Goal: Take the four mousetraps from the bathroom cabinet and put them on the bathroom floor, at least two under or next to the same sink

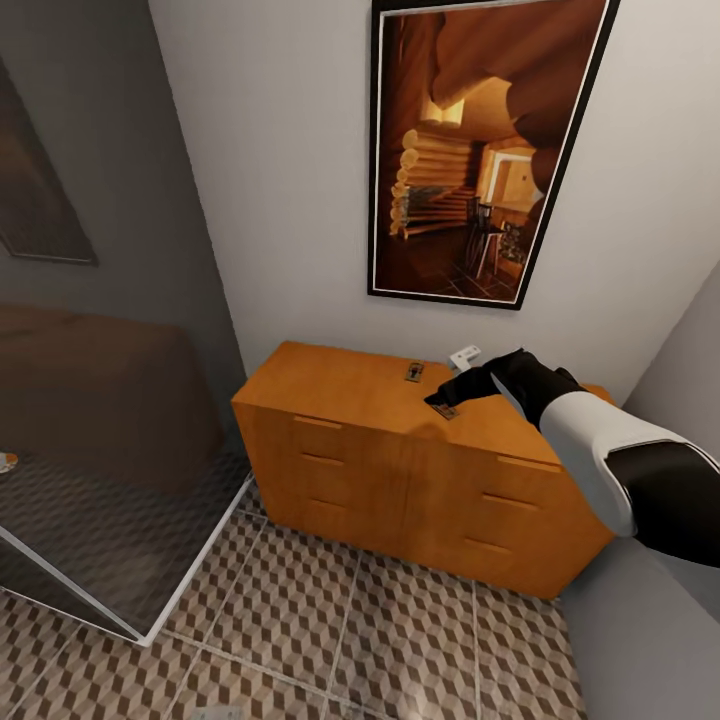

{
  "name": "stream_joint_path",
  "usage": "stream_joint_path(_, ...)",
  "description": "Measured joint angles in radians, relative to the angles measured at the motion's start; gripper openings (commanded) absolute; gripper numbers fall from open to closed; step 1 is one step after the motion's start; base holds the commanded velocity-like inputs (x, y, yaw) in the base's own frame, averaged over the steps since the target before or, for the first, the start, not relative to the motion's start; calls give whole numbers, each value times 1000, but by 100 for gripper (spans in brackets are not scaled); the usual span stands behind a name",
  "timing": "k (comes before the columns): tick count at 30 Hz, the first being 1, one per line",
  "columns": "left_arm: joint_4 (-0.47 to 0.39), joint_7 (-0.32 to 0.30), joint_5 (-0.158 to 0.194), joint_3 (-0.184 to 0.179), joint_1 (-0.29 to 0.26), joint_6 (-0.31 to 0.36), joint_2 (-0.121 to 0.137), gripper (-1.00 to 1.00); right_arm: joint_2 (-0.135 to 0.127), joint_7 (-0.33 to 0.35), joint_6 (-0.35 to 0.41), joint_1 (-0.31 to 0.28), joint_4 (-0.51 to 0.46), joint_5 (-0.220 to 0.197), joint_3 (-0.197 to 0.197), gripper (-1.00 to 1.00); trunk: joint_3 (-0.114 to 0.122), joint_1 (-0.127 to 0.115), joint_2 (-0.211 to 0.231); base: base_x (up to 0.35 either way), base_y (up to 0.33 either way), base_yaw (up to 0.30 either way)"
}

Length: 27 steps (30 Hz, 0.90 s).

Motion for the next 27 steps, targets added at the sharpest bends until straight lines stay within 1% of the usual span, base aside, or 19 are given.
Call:
stream_joint_path(4, 0, 0, 0, 0, 0, 0, 0, 100, -5, 0, -3, 0, 15, 0, 0, 100, 0, 0, 0, 0, 0, 0)
stream_joint_path(10, 0, 0, 0, 0, 0, 0, 0, 100, -23, 1, -5, 0, 34, -2, -1, 100, 0, 0, 0, 0, 0, 0)
stream_joint_path(12, 0, 0, 0, 0, 0, 0, 0, 100, -33, 1, -6, 0, 37, -10, -1, 100, 0, 0, 0, 0, 0, 0)
stream_joint_path(20, 0, 0, 0, 0, 0, 0, 0, 100, -56, 5, -9, 0, 43, -51, -1, 100, 0, 0, 0, 0, 0, 0)
stream_joint_path(27, 0, 0, 0, 0, 0, 0, 0, 100, -70, 8, -42, 0, 56, -64, -1, 100, 0, 0, 0, 0, 0, 0)
